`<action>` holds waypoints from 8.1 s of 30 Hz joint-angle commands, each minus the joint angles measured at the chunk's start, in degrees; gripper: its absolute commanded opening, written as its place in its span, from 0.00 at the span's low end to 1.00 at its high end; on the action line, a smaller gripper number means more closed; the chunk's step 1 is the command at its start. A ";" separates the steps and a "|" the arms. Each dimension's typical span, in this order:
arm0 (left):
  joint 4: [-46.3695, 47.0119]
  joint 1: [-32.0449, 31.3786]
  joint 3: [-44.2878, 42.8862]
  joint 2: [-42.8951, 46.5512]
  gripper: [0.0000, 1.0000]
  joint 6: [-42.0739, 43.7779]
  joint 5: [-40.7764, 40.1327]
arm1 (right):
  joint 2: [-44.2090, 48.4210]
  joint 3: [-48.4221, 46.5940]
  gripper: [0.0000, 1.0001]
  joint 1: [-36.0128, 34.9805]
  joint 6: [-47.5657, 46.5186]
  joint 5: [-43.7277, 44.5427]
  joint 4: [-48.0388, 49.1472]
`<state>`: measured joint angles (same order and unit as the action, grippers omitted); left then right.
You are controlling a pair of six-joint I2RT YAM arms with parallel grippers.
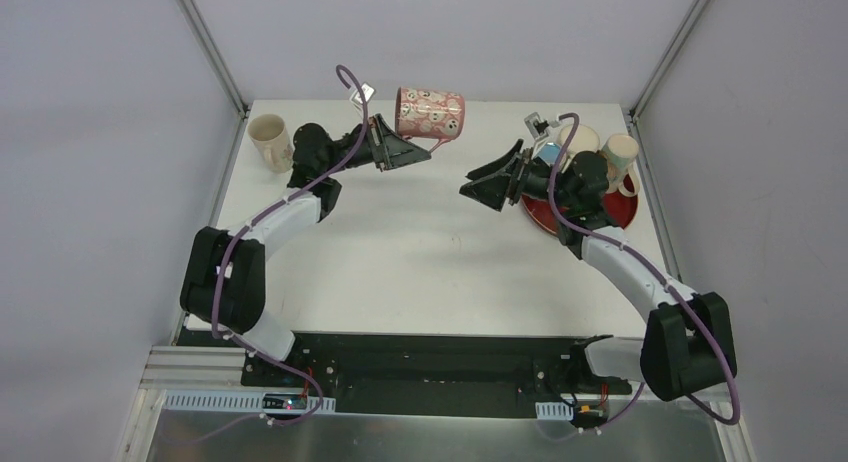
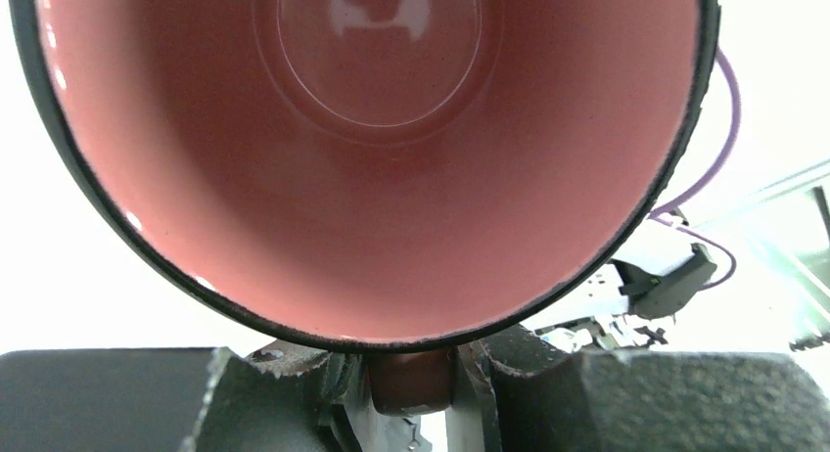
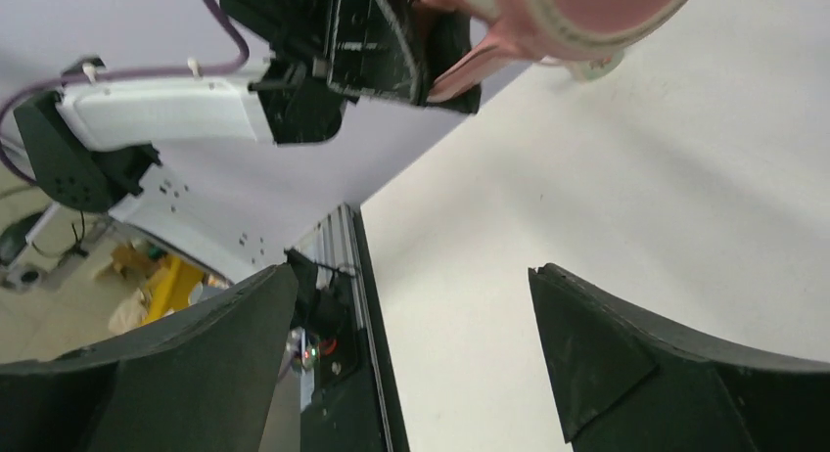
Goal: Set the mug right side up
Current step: Turn over the cup on the tray, then place the cup at the corner of the board, then pick up the cup from the tray.
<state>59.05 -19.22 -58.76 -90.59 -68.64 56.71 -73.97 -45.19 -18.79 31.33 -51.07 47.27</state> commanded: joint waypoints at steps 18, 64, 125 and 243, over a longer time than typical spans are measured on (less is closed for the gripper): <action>-45.27 4.97 -10.20 10.00 0.00 42.03 -8.01 | 18.63 -11.82 0.99 1.74 -64.69 17.01 -82.01; -83.65 15.27 -31.65 -12.64 0.00 75.28 -48.48 | 27.92 -0.99 0.99 5.75 -65.54 16.29 -72.50; -87.49 20.45 -41.28 -25.08 0.00 69.71 -47.97 | 27.70 -0.09 0.99 9.16 -63.59 12.31 -71.35; -93.38 10.17 -19.29 9.83 0.99 80.09 -36.64 | 19.62 -10.28 0.99 11.33 -63.32 31.72 -76.70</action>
<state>-33.30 -9.23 -81.43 -85.49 7.22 15.59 -51.07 -50.24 -8.05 -30.63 -29.28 -27.62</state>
